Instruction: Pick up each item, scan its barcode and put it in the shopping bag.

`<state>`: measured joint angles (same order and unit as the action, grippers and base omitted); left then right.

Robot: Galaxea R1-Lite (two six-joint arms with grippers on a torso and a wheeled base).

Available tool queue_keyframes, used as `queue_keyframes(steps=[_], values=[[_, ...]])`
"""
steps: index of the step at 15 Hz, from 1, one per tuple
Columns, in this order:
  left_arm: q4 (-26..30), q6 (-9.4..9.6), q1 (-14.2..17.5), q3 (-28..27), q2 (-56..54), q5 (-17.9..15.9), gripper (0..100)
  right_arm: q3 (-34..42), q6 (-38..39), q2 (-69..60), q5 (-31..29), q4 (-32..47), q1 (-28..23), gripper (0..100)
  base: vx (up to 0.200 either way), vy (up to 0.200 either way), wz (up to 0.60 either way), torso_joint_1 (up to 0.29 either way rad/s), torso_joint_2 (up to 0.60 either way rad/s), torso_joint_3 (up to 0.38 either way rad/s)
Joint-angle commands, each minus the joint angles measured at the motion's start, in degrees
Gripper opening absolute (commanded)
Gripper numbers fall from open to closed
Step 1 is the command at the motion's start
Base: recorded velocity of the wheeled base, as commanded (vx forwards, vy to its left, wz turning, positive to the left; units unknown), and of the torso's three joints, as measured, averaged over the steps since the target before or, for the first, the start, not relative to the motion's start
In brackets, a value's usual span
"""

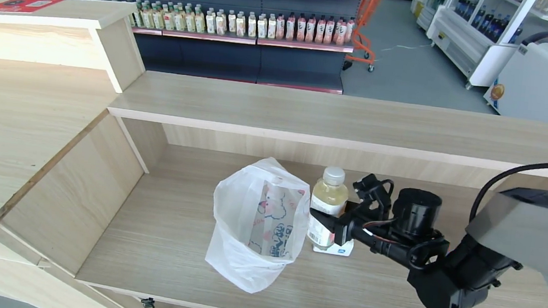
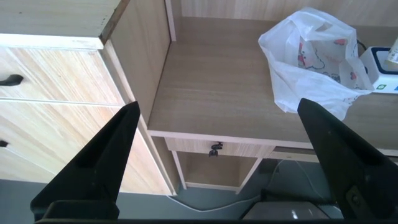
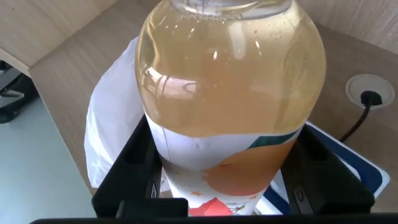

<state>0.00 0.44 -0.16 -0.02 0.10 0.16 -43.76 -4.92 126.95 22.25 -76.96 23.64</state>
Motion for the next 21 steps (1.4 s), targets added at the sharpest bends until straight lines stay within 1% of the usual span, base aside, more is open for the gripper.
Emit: queue_keyframes(steps=[1,7,8,10,12,15,16,17,19,21], values=[[0.0,0.0,-0.02,0.02,-0.01,0.02,100,-6.68,-0.52,7.7,0.08,-0.03,2.91,0,0.0,0.0,0.0,0.0,0.0,0.0],[0.0,0.0,-0.02,-0.06,-0.01,0.02,100,-21.36,-1.84,18.24,0.08,0.58,8.18,0,0.0,0.0,0.0,0.0,0.0,0.0],[0.0,0.0,-0.02,0.02,-0.01,0.02,100,-22.42,-2.55,19.21,0.08,0.76,8.62,0,0.0,0.0,0.0,0.0,0.0,0.0],[0.0,0.0,-0.02,-0.06,-0.01,0.02,100,-25.58,-7.56,22.29,0.08,1.46,9.41,0,0.0,0.0,0.0,0.0,0.0,0.0],[0.0,0.0,-0.02,0.02,-0.01,0.02,100,-27.87,-9.23,23.6,0.08,2.43,9.59,0,0.0,0.0,0.0,0.0,0.0,0.0],[0.0,0.0,-0.02,0.02,-0.01,0.02,100,-28.04,-15.11,24.83,0.08,1.99,9.15,0,0.0,0.0,0.0,0.0,0.0,0.0],[0.0,0.0,-0.02,-0.06,-0.01,0.02,100,-27.78,-15.38,25.01,0.08,1.72,9.15,0,0.0,0.0,0.0,0.0,0.0,0.0],[0.0,0.0,-0.02,0.02,-0.01,0.02,100,-27.52,-15.29,25.01,0.08,0.85,9.15,100,0.0,0.0,0.0,0.0,0.0,0.0],[0.0,0.0,-0.02,0.02,-0.01,0.02,100,-26.64,-14.15,24.31,0.16,0.05,9.23,100,0.0,0.0,0.0,0.0,0.0,0.0],[0.0,0.0,-0.02,0.02,-0.01,0.02,100,-24.09,-8.26,21.58,0.08,-0.03,9.23,100,0.0,0.0,0.0,0.0,0.0,0.0]])
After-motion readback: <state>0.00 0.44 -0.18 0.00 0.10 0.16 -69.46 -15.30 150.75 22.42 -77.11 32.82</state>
